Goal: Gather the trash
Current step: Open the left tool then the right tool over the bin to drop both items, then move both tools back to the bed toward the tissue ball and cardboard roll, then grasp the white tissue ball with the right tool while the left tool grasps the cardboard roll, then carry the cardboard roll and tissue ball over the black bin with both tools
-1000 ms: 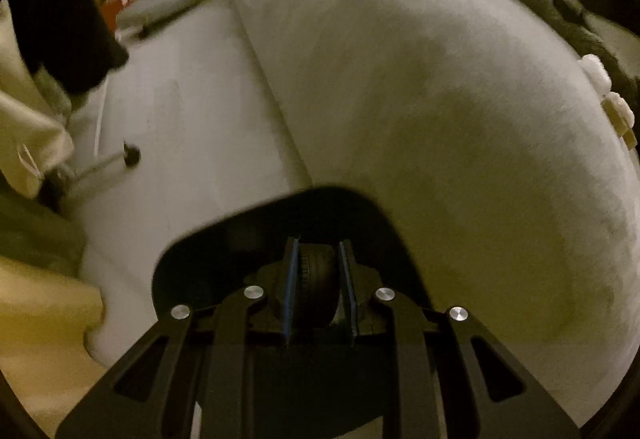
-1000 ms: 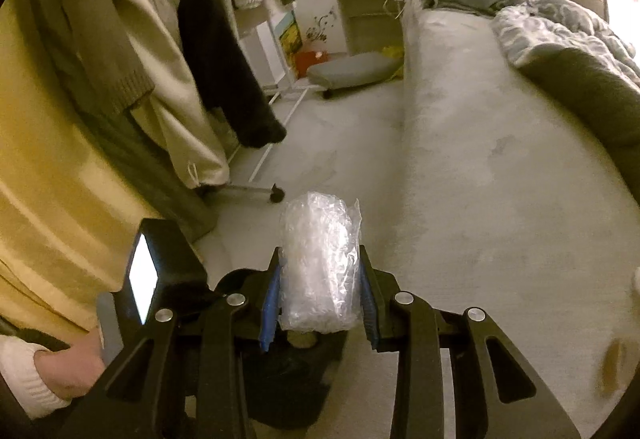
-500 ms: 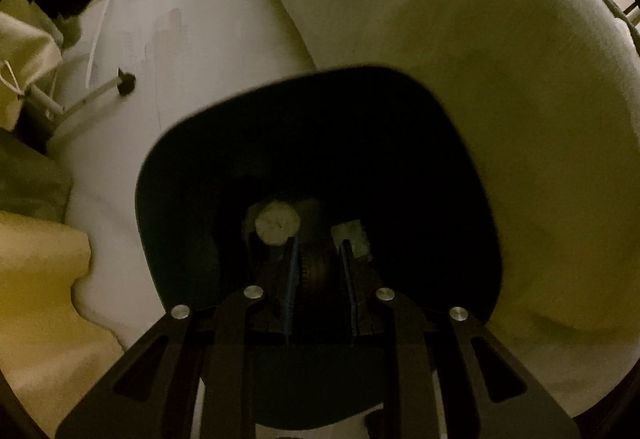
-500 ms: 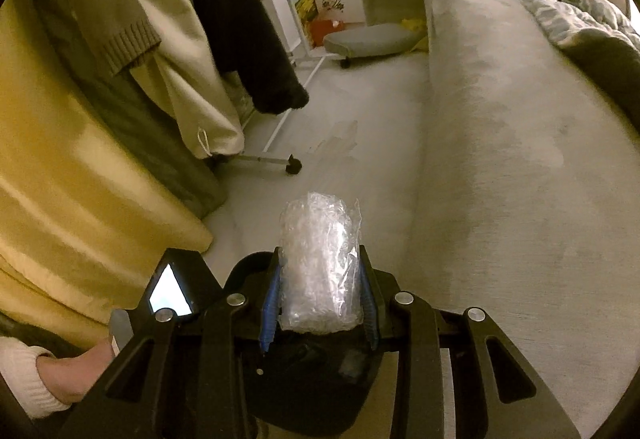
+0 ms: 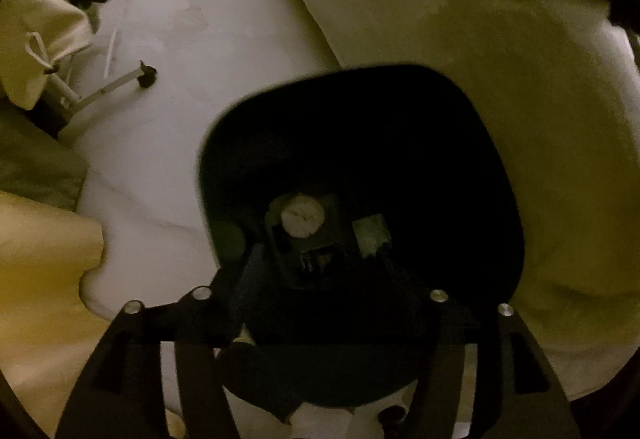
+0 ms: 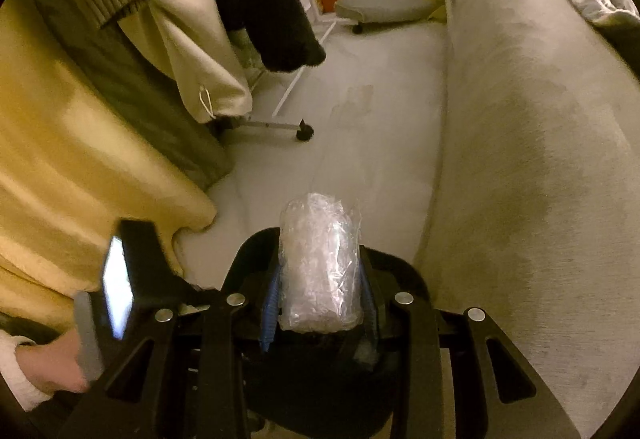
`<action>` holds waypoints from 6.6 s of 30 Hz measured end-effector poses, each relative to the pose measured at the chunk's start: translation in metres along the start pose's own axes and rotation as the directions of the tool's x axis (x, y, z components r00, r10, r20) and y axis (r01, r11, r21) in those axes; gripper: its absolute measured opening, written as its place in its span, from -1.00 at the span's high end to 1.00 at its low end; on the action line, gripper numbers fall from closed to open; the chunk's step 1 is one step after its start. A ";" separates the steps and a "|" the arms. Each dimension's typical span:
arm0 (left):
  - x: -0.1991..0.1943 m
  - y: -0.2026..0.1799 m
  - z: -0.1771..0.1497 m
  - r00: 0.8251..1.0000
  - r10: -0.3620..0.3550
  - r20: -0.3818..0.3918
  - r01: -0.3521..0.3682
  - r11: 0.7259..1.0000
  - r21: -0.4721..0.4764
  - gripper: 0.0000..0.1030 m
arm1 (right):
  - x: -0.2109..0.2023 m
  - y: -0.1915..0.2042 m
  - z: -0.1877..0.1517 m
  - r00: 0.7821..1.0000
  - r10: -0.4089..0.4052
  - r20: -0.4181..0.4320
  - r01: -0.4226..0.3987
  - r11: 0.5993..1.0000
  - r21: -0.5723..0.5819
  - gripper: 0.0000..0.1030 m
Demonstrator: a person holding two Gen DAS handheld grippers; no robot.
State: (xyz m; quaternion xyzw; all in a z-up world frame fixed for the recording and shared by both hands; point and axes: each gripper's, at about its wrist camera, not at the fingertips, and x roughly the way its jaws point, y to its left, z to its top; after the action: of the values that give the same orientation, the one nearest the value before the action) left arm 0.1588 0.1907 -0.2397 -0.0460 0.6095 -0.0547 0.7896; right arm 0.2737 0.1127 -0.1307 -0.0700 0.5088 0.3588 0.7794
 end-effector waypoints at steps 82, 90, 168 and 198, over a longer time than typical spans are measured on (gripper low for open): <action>-0.205 -0.224 0.127 0.747 -0.140 0.649 -0.004 0.976 0.216 -0.65 | -0.167 -0.166 -0.069 0.911 -0.332 0.243 0.311 0.943 0.124 -0.87; -0.179 -0.269 0.132 0.775 -0.178 0.606 0.003 0.961 0.278 -0.67 | -0.202 -0.213 -0.093 0.878 -0.399 0.264 0.350 0.912 0.213 -0.88; -0.088 -0.335 0.102 0.851 -0.070 0.520 -0.095 0.954 0.284 0.00 | -0.299 -0.303 -0.182 0.837 -0.432 0.335 0.250 0.847 0.469 0.35; -0.126 -0.162 0.040 0.862 0.109 0.496 -0.148 0.988 0.039 0.00 | -0.242 -0.147 -0.139 0.882 -0.275 0.383 0.155 0.936 0.315 0.35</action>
State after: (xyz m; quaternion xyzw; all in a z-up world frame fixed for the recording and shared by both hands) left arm 0.1615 0.0488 -0.0865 0.0122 0.3876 -0.0113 0.9217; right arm 0.2088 -0.1787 -0.0301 0.0616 0.3622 0.2018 0.9079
